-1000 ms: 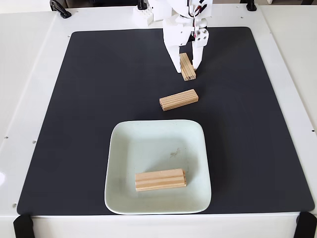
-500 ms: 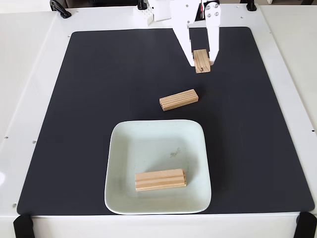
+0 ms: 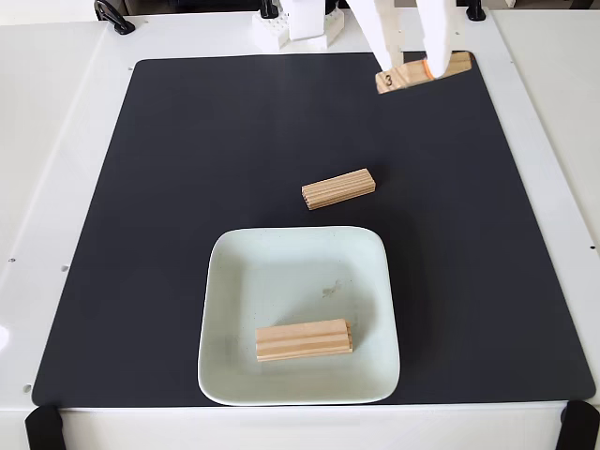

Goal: Pick up the wooden block and place them on the plate.

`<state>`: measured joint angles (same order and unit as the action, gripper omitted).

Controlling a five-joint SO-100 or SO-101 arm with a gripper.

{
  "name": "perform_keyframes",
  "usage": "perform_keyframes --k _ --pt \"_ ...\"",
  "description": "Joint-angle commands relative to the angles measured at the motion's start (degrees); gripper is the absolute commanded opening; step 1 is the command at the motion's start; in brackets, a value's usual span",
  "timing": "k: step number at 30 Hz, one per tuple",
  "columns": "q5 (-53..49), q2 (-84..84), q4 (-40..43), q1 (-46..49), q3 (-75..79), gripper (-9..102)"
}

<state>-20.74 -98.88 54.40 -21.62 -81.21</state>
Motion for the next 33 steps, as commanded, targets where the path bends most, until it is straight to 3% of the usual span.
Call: perform_keyframes --k 1,16,33 --pt "5.8 4.6 -1.0 2.7 8.4 0" --pt "14.1 29.6 -0.4 10.9 29.2 -1" --pt "14.2 46.2 -0.3 14.1 42.0 -1"
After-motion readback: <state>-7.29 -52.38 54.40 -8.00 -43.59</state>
